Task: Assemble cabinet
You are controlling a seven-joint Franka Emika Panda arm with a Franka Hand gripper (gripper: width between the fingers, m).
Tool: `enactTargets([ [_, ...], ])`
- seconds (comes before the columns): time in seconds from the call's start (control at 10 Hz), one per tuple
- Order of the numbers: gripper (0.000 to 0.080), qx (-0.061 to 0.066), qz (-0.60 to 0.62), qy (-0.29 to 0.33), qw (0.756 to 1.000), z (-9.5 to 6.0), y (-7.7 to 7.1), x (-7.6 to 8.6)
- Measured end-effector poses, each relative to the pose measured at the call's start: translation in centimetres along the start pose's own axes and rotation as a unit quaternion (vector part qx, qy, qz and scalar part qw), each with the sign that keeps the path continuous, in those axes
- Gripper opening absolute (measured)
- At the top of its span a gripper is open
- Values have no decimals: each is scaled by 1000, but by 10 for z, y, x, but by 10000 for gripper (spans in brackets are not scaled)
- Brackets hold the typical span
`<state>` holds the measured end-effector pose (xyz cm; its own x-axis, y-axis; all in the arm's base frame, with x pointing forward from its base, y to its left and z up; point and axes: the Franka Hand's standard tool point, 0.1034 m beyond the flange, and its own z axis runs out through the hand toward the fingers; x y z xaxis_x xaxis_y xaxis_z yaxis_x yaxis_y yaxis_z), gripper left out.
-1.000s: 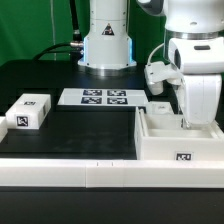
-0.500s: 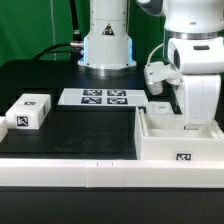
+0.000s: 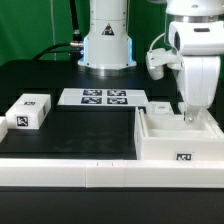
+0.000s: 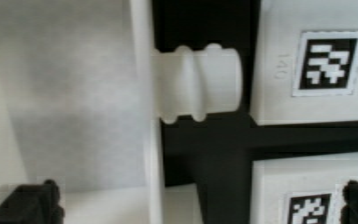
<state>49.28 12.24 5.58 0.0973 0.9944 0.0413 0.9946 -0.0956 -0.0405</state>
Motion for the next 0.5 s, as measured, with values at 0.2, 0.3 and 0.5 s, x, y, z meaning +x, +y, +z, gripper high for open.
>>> enactTargets([
  [0.2, 797, -5, 18, 2, 1000, -10, -20, 17],
  [0.3, 797, -4, 37, 3, 999, -10, -28, 23],
  [0.5, 797, -3, 40, 3, 999, -9, -25, 19],
])
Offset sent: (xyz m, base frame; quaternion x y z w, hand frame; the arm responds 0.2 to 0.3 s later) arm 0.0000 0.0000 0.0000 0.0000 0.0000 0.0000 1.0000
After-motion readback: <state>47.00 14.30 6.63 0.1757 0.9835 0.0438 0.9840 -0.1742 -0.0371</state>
